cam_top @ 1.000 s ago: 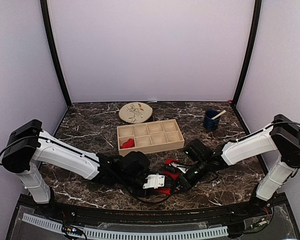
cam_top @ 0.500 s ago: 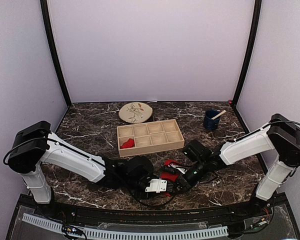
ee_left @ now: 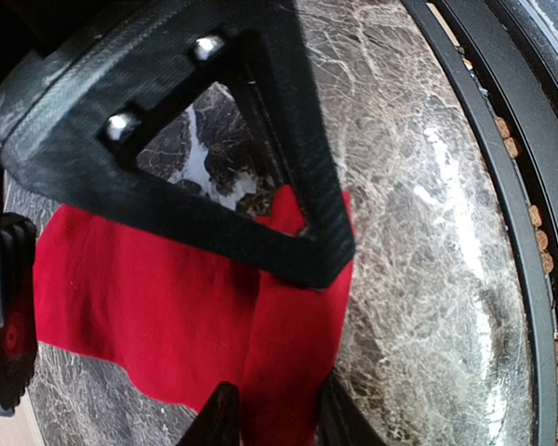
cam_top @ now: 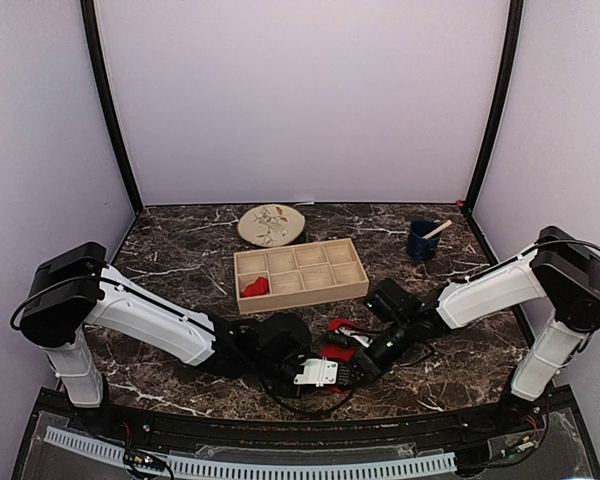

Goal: Roll the socks
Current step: Roll the sock at the center of the board.

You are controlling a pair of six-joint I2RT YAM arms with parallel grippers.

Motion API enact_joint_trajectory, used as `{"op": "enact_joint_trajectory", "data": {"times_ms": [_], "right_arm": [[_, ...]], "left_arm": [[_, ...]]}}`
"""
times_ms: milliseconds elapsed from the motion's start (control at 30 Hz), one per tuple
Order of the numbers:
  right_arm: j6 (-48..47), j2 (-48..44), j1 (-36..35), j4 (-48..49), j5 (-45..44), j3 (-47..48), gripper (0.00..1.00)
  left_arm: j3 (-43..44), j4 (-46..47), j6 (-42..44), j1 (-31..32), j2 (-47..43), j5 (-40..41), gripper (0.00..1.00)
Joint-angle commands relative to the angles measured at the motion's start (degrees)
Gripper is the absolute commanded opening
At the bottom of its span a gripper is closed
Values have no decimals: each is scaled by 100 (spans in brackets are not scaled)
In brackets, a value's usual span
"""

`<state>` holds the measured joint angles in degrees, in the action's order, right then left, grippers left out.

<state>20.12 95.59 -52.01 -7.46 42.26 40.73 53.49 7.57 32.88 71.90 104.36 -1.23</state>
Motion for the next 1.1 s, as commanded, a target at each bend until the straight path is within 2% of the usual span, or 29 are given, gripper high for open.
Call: {"op": "enact_joint_trajectory", "data": {"times_ms": [0, 167, 267, 400, 600, 700, 1067], "right_arm": [[-104, 73, 81, -51, 115, 154, 0], [-97, 74, 119, -45, 117, 141, 0], [-88, 65, 146, -54, 91, 130, 0], [-58, 43, 171, -58, 8, 107, 1], [64, -104, 244, 4, -200, -37, 22], [146, -256, 297, 60, -303, -147, 27], [579, -911, 482, 472, -697, -752, 35]], "left_arm": [[169, -172, 59, 26, 111, -112, 26], [278, -393, 10, 25, 211, -181, 6], [324, -500, -31, 26, 227, -218, 0], [413, -667, -62, 26, 239, -288, 0], [689, -1187, -148, 18, 346, -492, 0], [834, -1442, -221, -19, 402, -648, 0], [1311, -2113, -623, -429, 525, -1462, 0]]}}
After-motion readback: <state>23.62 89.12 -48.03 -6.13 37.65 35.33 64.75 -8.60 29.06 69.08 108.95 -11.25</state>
